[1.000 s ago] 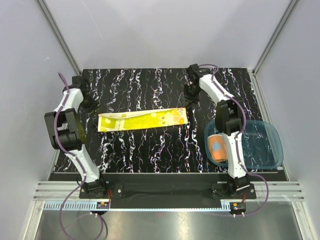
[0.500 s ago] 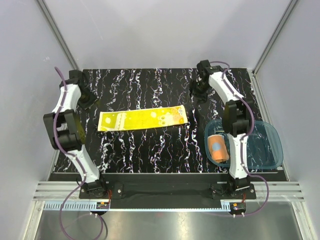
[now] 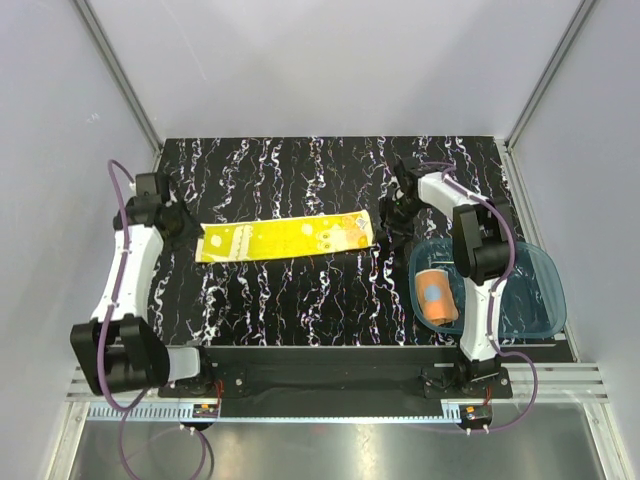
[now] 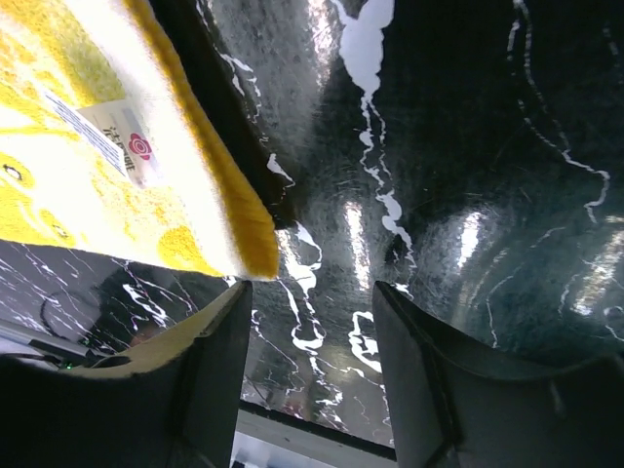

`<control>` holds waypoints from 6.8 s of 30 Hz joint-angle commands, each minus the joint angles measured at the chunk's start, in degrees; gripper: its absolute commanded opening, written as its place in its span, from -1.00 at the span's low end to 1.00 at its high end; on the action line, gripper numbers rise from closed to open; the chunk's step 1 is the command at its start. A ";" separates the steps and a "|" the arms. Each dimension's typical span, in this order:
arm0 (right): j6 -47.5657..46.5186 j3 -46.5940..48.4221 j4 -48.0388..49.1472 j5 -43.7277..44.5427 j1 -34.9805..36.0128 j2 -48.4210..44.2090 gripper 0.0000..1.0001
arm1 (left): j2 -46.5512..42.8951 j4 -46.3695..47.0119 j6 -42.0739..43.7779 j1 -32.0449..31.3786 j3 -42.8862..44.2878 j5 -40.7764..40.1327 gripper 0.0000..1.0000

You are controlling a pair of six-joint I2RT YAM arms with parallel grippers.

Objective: Roll the towels
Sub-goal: Fold the towel

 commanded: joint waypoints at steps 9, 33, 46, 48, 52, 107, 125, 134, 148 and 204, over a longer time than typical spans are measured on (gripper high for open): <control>2.65 1.47 4.75 -2.34 2.48 -1.61 0.23 | -16.39 0.59 3.50 -5.48 -10.30 -3.15 -0.02; 4.32 -2.23 6.60 2.13 4.68 2.08 -0.77 | -23.78 4.99 2.98 -5.74 -17.70 -0.78 -0.03; 1.77 -2.93 0.54 13.64 4.50 -3.10 -1.00 | -25.18 5.16 2.63 -6.79 -17.96 -0.87 -0.03; 1.42 -2.76 -0.16 15.14 4.50 -3.63 -1.00 | -25.45 5.25 2.63 -6.88 -18.05 -0.78 -0.03; 1.07 -1.97 -2.01 17.34 4.50 -4.77 -1.00 | -25.71 5.25 2.63 -7.23 -18.13 -0.78 -0.04; -3.15 55.95 -10.72 13.04 35.18 14.11 -1.00 | -27.82 5.78 2.27 -7.59 -18.66 -0.08 -0.04; -1.57 57.80 1.32 1.97 36.32 21.15 -0.97 | -27.73 5.60 2.19 -7.94 -18.75 -0.52 -0.04; 0.98 57.89 14.41 -8.67 36.32 27.74 0.06 | -27.56 4.64 1.57 -8.11 -18.40 -3.76 -0.04; 1.86 24.17 25.32 2.47 30.88 -4.11 0.53 | -22.91 6.04 1.75 -8.20 -17.08 -0.80 -0.04; 6.61 -5.83 21.63 -0.06 21.56 4.19 -1.00 | 25.71 5.42 10.10 -25.25 2.78 6.35 -0.52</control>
